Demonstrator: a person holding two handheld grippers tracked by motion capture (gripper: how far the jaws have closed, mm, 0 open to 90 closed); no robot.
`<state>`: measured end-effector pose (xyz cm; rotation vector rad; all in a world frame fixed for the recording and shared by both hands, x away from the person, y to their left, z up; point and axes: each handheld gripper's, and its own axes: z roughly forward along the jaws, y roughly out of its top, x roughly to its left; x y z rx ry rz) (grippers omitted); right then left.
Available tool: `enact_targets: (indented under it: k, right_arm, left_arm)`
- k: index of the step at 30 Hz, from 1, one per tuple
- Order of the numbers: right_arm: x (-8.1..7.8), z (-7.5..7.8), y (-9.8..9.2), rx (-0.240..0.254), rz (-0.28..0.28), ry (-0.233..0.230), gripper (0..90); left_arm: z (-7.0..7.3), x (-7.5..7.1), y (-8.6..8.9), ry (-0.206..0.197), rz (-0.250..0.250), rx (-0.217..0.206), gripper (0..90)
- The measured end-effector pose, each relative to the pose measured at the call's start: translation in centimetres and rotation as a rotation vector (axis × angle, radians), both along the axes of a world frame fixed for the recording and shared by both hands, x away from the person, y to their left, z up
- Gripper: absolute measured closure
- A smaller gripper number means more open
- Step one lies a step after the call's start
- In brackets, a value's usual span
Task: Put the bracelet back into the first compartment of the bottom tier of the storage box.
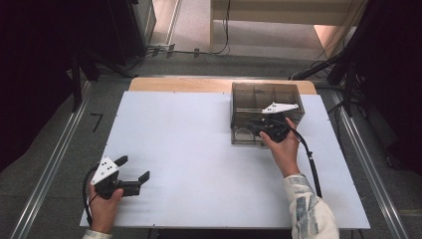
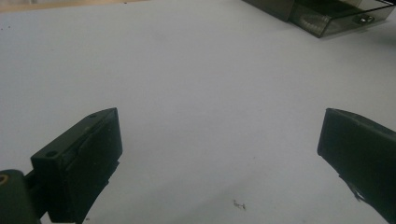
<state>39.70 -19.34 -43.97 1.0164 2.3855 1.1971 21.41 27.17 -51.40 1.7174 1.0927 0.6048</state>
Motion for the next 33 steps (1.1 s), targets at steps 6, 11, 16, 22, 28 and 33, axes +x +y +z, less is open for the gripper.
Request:
enact_targets:
  k: [6,11,16,22,28,33]
  right_arm:
    - [-0.8,-0.6,-1.1,0.004,-0.001,-0.011,63.1]
    - [-1.1,-1.0,-1.9,0.005,-0.009,-0.006,61.3]
    - [-1.6,-0.9,-2.6,0.011,-0.013,-0.012,56.6]
    - [-2.2,-0.9,-3.0,0.014,-0.011,-0.020,53.8]
    - [-2.6,-0.9,-3.5,0.024,-0.020,-0.025,51.4]
    - [-3.0,-1.0,-3.9,0.032,-0.025,-0.034,48.1]
  left_arm:
    - [0.0,0.0,0.0,0.001,-0.001,0.002,0.5]
    - [0.0,0.0,0.0,0.003,0.000,0.003,0.5]
    - [0.0,0.0,0.0,0.003,0.001,0.003,0.5]
    - [0.0,0.0,0.0,0.003,0.001,0.002,0.5]
    - [0.0,0.1,0.0,0.004,0.001,0.003,0.5]
    - [0.0,0.1,0.0,0.005,0.000,0.004,0.5]
